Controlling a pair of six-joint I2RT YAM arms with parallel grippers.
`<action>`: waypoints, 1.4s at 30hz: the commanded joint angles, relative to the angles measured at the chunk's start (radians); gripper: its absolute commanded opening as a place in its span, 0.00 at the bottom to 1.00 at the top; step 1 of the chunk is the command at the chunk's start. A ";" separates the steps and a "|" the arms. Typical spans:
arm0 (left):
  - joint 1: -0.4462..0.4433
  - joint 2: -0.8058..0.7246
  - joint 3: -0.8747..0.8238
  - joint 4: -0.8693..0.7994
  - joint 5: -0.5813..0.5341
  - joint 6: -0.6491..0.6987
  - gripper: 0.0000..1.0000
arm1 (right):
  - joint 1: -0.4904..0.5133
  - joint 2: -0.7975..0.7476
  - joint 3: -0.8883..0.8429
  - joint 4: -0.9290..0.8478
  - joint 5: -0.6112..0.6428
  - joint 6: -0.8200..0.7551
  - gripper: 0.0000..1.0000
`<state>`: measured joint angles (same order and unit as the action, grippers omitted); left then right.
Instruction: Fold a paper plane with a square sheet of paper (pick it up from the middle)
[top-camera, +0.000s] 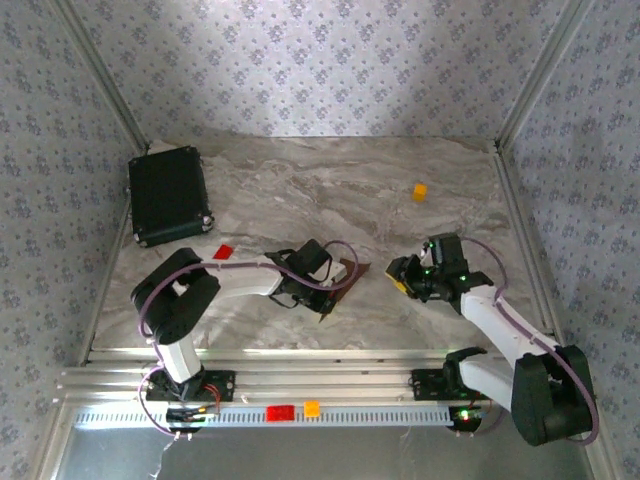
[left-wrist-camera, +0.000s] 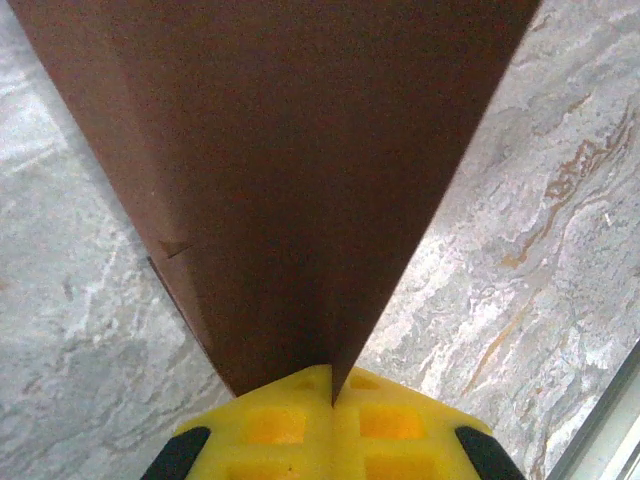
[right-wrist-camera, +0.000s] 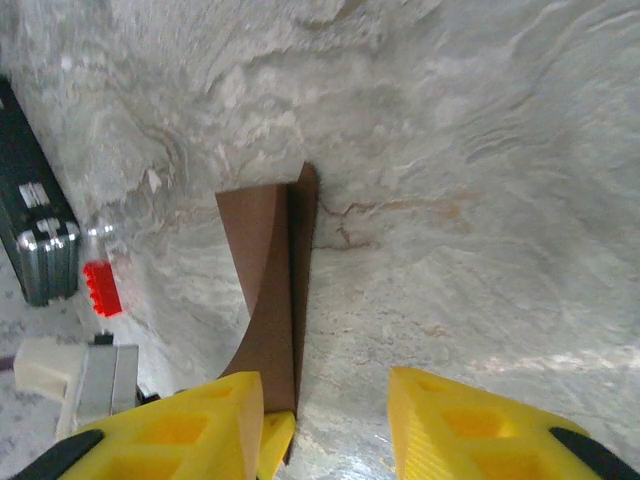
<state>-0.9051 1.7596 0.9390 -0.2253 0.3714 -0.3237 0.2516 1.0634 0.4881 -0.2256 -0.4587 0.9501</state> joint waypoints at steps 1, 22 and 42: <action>0.003 0.022 0.041 -0.045 0.016 0.005 0.04 | 0.059 0.017 -0.025 0.087 0.013 -0.020 0.33; 0.044 0.043 -0.079 0.229 0.160 -0.133 0.00 | 0.210 0.085 -0.140 0.452 -0.036 -0.099 0.16; 0.110 0.108 -0.117 0.313 0.324 -0.237 0.00 | 0.220 0.354 -0.042 0.623 -0.220 -0.103 0.15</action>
<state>-0.8055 1.8423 0.8543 0.0757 0.6777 -0.5301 0.4702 1.3888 0.4103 0.3500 -0.6445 0.8486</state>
